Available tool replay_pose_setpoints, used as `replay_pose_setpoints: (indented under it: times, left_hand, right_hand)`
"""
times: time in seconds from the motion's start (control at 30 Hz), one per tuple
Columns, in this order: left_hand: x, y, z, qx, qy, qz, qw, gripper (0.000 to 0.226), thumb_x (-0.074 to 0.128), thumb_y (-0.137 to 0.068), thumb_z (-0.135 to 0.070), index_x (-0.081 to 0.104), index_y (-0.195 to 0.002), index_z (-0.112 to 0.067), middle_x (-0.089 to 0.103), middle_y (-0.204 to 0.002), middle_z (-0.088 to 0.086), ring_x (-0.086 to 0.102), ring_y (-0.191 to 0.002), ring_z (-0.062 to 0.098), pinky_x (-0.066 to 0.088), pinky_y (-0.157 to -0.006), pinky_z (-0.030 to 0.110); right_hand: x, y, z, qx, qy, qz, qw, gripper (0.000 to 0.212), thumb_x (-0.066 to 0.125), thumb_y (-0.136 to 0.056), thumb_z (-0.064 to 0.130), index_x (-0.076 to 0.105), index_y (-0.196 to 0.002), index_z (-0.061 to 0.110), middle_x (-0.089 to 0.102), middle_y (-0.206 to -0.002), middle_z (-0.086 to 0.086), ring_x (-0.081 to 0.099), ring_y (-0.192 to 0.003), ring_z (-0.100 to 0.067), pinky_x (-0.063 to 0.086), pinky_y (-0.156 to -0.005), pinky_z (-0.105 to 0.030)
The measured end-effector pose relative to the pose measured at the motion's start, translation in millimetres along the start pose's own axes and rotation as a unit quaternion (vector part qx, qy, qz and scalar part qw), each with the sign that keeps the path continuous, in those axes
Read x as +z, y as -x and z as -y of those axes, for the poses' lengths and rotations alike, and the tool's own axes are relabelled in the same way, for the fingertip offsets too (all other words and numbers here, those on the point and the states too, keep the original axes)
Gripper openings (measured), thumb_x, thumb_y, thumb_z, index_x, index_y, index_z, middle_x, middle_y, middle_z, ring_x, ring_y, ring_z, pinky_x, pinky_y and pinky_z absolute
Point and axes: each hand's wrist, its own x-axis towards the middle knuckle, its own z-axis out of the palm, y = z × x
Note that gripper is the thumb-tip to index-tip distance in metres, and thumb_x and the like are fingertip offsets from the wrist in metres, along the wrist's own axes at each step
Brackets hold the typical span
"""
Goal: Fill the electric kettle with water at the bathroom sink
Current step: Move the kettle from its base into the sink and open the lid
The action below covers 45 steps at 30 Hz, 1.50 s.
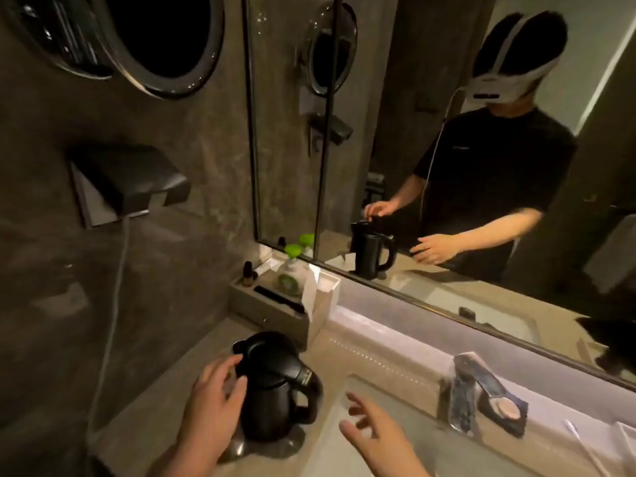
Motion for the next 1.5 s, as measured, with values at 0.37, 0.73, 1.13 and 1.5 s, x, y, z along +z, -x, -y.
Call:
replay_pose_setpoints:
  times: [0.37, 0.73, 1.13, 1.5]
  left_hand:
    - [6.9, -24.1, 2.7, 0.04, -0.146, 0.07, 0.986, 0.036, 0.052, -0.091, -0.035, 0.055, -0.126, -0.028, 0.038, -0.143, -0.003, 0.031, -0.129, 0.015, 0.033, -0.1, 0.033]
    - [-0.7, -47.8, -15.0, 0.051, -0.066, 0.093, 0.992, 0.036, 0.057, -0.088, -0.035, 0.058, -0.124, -0.032, 0.039, -0.138, -0.007, 0.034, -0.127, 0.011, 0.028, -0.093, 0.02]
    - [58.1, -8.3, -115.0, 0.236, 0.051, 0.186, 0.953, 0.04, 0.056, -0.087, -0.02, 0.058, -0.118, -0.046, 0.033, -0.137, -0.028, 0.025, -0.13, -0.005, 0.024, -0.099, 0.015]
    - [174.8, 36.3, -137.4, 0.211, 0.076, 0.366, 0.903, 0.034, 0.052, -0.091, -0.027, 0.058, -0.124, -0.032, 0.057, -0.126, -0.011, 0.05, -0.116, 0.004, 0.042, -0.099, 0.035]
  right_hand:
    - [59.9, -61.9, 34.7, -0.037, -0.182, 0.043, 0.982, 0.019, 0.071, -0.089, 0.028, 0.068, -0.097, 0.011, 0.071, -0.087, -0.008, 0.065, -0.074, -0.007, 0.051, -0.065, -0.015]
    - [49.1, -55.0, 64.4, -0.071, -0.288, -0.051, 0.954, 0.023, 0.075, -0.08, 0.029, 0.065, -0.086, 0.01, 0.065, -0.062, 0.011, 0.06, -0.056, 0.004, 0.049, -0.054, -0.012]
    - [-26.6, -1.5, 7.9, -0.06, -0.182, -0.202, 0.96, 0.026, 0.078, -0.082, 0.029, 0.057, -0.066, 0.026, 0.065, -0.058, 0.024, 0.056, -0.052, 0.008, 0.041, -0.051, -0.008]
    - [-64.2, 92.9, -124.4, 0.151, -0.289, -0.26, 0.909, 0.036, 0.083, -0.059, 0.043, 0.069, -0.077, 0.013, 0.066, -0.057, 0.006, 0.054, -0.05, -0.005, 0.044, -0.059, -0.03]
